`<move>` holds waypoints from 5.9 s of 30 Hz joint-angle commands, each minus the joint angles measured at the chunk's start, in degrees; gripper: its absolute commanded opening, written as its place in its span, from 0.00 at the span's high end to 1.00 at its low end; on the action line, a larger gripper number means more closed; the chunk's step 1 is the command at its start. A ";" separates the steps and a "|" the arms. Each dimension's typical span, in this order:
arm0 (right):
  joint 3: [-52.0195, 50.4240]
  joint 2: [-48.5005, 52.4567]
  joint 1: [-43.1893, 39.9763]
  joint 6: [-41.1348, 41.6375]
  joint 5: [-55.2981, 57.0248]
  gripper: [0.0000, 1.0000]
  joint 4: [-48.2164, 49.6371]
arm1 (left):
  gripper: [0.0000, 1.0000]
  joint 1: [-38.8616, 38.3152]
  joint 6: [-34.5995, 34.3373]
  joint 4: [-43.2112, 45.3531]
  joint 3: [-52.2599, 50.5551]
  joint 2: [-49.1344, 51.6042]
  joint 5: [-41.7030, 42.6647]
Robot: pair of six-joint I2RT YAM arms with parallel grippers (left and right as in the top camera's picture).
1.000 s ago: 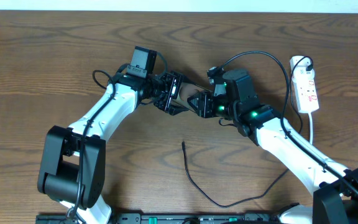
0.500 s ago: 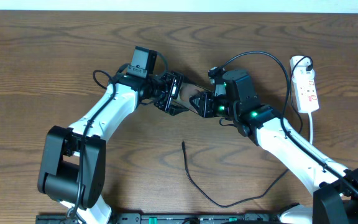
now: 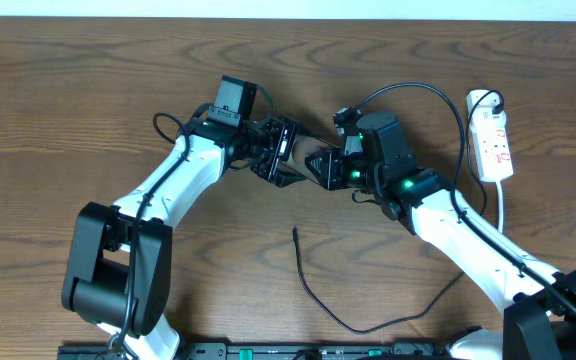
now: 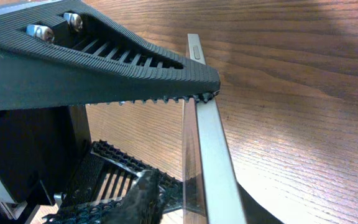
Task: Plug charger to phone and switch on socket
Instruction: 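Open the left gripper and release the phone to the right gripper, then regrasp the phone's top end with the left gripper, then open the right gripper, then move the right gripper down to the black cable on the table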
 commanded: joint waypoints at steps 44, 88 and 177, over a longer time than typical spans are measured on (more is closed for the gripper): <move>0.87 -0.26 -15.15 42.32 -11.08 0.99 8.94 | 0.10 9.18 13.38 20.15 1.79 -1.92 17.14; 0.87 -0.26 0.09 72.39 4.72 0.99 36.96 | 0.19 6.36 4.85 41.33 1.79 -1.92 -1.44; 18.34 1.05 14.49 17.84 20.00 0.01 -34.34 | 0.93 39.89 19.32 41.07 1.77 -1.92 38.47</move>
